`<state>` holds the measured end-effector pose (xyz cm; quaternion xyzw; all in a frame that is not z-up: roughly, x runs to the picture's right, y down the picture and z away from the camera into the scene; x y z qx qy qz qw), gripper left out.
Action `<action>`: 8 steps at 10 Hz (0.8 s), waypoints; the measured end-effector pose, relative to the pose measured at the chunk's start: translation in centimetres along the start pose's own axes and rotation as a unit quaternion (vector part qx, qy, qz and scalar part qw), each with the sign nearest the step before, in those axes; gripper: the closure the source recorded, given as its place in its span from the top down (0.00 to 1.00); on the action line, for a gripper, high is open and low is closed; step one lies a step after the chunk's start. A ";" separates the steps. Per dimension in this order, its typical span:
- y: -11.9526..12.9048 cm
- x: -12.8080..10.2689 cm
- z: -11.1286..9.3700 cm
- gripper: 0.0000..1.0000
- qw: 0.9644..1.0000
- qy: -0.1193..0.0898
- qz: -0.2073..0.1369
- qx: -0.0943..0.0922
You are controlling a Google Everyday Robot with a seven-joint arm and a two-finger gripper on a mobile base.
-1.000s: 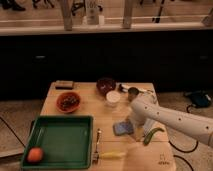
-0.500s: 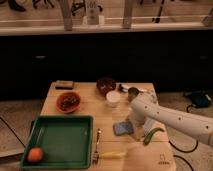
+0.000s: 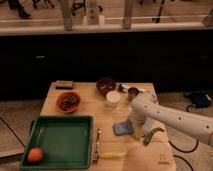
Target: Place sponge in tray
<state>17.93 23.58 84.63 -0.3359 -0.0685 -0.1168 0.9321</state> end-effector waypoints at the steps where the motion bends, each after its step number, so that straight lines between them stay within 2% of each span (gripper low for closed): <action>1: 0.0 0.0 -0.1 0.53 1.000 0.000 0.000 0.001; 2: -0.1 0.0 -0.2 0.45 1.000 -0.001 0.001 0.001; 4: 0.0 0.0 -0.6 0.41 1.000 -0.002 0.001 0.002; 5: 0.0 0.0 -0.7 0.35 1.000 0.000 -0.001 0.001; 8: 0.2 0.2 -2.0 0.05 1.000 0.007 -0.003 0.006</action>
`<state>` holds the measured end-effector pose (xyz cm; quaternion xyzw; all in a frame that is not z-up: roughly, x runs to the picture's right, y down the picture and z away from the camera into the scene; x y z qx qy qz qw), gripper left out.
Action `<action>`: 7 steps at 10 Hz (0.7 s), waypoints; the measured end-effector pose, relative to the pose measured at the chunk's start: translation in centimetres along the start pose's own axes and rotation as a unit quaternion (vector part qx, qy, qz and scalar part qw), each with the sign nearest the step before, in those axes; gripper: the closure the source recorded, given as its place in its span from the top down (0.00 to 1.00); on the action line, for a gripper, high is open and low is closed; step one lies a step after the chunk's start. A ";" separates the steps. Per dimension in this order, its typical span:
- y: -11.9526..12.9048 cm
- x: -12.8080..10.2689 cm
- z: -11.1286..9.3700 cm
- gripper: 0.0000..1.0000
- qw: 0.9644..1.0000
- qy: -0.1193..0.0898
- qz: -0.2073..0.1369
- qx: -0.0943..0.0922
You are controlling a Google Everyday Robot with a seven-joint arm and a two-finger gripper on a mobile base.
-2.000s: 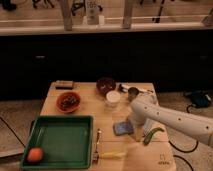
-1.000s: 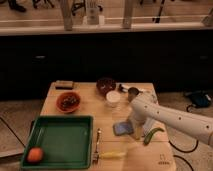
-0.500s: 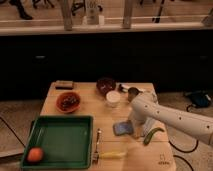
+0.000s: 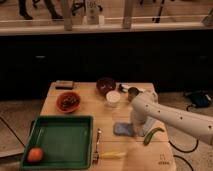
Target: Place sponge in tray
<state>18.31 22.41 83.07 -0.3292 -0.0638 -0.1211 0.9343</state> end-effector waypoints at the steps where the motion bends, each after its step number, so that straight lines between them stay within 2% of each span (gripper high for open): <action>1: 0.0 0.2 -1.0 0.01 1.000 0.004 -0.001 0.006; 2: 0.0 0.3 -2.2 0.00 1.000 0.008 -0.001 0.011; 4: 0.2 0.2 -2.6 0.03 1.000 0.013 -0.005 0.012; 7: 0.7 0.3 -0.1 0.35 1.000 0.015 -0.005 0.011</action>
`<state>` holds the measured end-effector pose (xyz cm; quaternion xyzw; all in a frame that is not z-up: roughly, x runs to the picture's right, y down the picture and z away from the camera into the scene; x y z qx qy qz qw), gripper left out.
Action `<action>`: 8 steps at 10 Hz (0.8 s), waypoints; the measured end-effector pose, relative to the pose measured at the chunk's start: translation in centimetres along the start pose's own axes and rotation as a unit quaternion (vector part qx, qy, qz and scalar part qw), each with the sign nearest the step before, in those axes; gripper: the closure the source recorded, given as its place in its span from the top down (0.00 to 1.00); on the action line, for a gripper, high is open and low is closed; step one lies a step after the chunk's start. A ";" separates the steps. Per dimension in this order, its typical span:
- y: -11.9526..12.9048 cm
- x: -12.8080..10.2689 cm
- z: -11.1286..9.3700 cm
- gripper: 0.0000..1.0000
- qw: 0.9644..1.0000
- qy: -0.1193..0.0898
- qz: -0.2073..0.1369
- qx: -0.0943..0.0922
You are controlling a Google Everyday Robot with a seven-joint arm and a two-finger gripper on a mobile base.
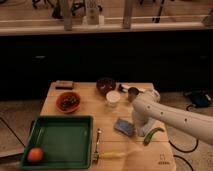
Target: Place sponge in tray
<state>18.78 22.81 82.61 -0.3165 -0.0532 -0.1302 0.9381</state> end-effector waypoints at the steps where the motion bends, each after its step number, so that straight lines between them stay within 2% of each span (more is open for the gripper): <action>1: 0.0 0.0 0.4 0.43 1.000 0.001 -0.002 0.001; 3: 0.2 0.2 0.2 0.63 1.000 0.002 -0.003 0.001; 4: 0.5 0.3 0.1 0.70 1.000 0.003 -0.003 0.000; 5: 1.2 0.4 -0.1 0.72 1.000 0.009 -0.009 -0.001; 6: 1.4 0.6 -0.2 0.69 1.000 0.013 -0.010 0.000; 8: 0.7 0.3 -1.0 0.48 1.000 0.017 -0.012 0.009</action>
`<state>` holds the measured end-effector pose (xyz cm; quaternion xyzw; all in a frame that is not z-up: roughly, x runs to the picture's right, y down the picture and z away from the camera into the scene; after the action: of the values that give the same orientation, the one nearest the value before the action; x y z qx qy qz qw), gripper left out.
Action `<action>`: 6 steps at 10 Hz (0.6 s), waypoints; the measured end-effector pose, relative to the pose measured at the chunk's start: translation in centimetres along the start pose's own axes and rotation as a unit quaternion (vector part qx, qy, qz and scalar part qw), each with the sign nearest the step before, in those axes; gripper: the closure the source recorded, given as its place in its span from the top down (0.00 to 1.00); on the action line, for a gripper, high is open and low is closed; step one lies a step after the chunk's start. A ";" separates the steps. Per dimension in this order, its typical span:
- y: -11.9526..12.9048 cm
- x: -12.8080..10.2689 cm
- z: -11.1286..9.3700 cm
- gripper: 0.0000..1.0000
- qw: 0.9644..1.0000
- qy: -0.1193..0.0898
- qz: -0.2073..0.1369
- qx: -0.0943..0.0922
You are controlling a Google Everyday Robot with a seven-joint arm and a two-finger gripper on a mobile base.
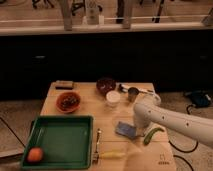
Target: Place sponge in tray
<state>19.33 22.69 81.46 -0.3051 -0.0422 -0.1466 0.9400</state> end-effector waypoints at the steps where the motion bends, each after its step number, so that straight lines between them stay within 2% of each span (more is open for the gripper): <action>1: 0.1 -0.1 -0.3 0.38 1.000 0.000 0.002 0.002; 3: 0.3 -0.1 -1.0 0.18 1.000 0.004 0.002 0.004; 4: 0.1 -0.1 -1.2 0.14 1.000 0.004 0.000 0.005; 5: 0.2 -0.2 -0.8 0.15 1.000 -0.001 -0.001 0.003; 6: 0.4 -0.3 0.0 0.21 1.000 -0.003 -0.001 -0.002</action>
<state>19.17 23.07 81.13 -0.3075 -0.0453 -0.1471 0.9390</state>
